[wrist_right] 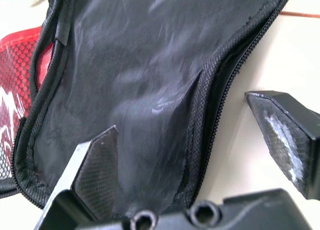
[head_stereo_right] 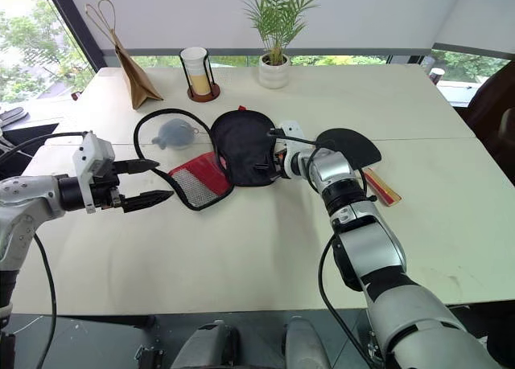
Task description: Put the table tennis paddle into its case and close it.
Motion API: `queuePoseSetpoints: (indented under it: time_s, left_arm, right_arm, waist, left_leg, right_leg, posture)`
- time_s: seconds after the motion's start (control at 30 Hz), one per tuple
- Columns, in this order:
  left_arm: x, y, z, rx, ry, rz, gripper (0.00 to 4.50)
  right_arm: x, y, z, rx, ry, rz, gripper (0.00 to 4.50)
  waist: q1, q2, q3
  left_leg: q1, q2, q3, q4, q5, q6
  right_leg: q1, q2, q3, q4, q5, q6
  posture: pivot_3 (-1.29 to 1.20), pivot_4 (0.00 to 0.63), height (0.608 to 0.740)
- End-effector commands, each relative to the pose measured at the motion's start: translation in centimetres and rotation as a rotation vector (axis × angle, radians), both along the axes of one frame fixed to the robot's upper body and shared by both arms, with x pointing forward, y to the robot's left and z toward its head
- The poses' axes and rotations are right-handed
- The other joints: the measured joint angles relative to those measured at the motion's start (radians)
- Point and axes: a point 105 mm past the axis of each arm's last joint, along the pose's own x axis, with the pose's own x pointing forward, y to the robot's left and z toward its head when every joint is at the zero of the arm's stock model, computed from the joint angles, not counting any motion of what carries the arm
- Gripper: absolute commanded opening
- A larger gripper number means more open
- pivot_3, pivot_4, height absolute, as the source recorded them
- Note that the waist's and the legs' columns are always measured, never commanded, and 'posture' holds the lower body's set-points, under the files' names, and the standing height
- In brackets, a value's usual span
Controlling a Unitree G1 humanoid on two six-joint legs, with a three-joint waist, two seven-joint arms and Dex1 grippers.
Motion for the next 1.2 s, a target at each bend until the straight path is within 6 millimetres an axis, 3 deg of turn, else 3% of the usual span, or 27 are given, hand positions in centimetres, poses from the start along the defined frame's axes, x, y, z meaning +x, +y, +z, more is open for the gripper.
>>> queuePoseSetpoints:
  time_s: [0.03,0.23,0.53,0.77,1.1,1.2]
  left_arm:
    - [-0.4,0.3,1.4,0.005,-0.051,0.006,4.5]
    - [-0.2,0.4,1.6,0.01,-0.059,0.013,4.5]
    - [0.1,0.4,1.6,0.013,-0.063,0.011,4.5]
    - [0.5,0.2,1.5,0.017,-0.062,-0.003,4.5]
    - [0.7,-0.3,1.3,0.021,-0.058,-0.033,4.5]
    - [0.7,-0.3,1.2,0.024,-0.058,-0.036,4.5]
  right_arm:
    - [-0.3,1.4,0.1,0.012,0.0,0.047,3.17]
    - [-1.3,2.1,-0.8,-0.046,-0.004,0.123,0.06]
    - [-4.4,0.5,-0.6,-0.078,0.004,0.204,0.06]
    - [-8.5,-3.0,0.2,-0.141,0.026,0.293,0.06]
    - [-9.7,-8.4,0.1,-0.255,0.023,0.283,0.06]
    - [-10.0,-9.0,0.1,-0.247,0.039,0.264,0.06]
  waist:
    - [-0.001,0.0,0.0]
    - [-0.001,0.0,0.0]
    - [0.007,0.0,0.0]
    - [0.029,0.0,0.0]
    - [0.032,0.0,0.0]
    - [0.034,0.0,0.0]
  left_leg:
    - [0.0,0.0,0.0,0.0,0.0,0.0]
    - [0.0,0.0,0.0,0.0,0.0,0.0]
    - [0.0,-0.001,-0.001,0.0,0.0,0.0]
    - [0.0,-0.002,-0.001,0.0,0.0,0.0]
    - [0.0,-0.002,-0.001,0.001,0.0,0.001]
    - [0.0,-0.002,-0.001,0.001,0.0,0.001]
  right_leg:
    - [0.0,0.0,0.0,0.0,0.0,0.0]
    - [-0.001,0.0,0.0,0.0,0.0,0.0]
    - [0.0,-0.001,0.0,0.0,0.0,0.0]
    - [0.0,-0.002,0.0,0.0,0.0,0.0]
    - [0.001,-0.002,0.001,-0.001,0.0,0.0]
    - [0.001,-0.002,0.001,-0.001,0.0,0.0]
  posture:
    - [0.0,0.15,0.74]
    - [0.0,0.15,0.74]
    - [0.0,0.15,0.74]
    - [0.0,0.15,0.74]
    - [0.0,0.15,0.74]
    - [0.0,0.15,0.74]
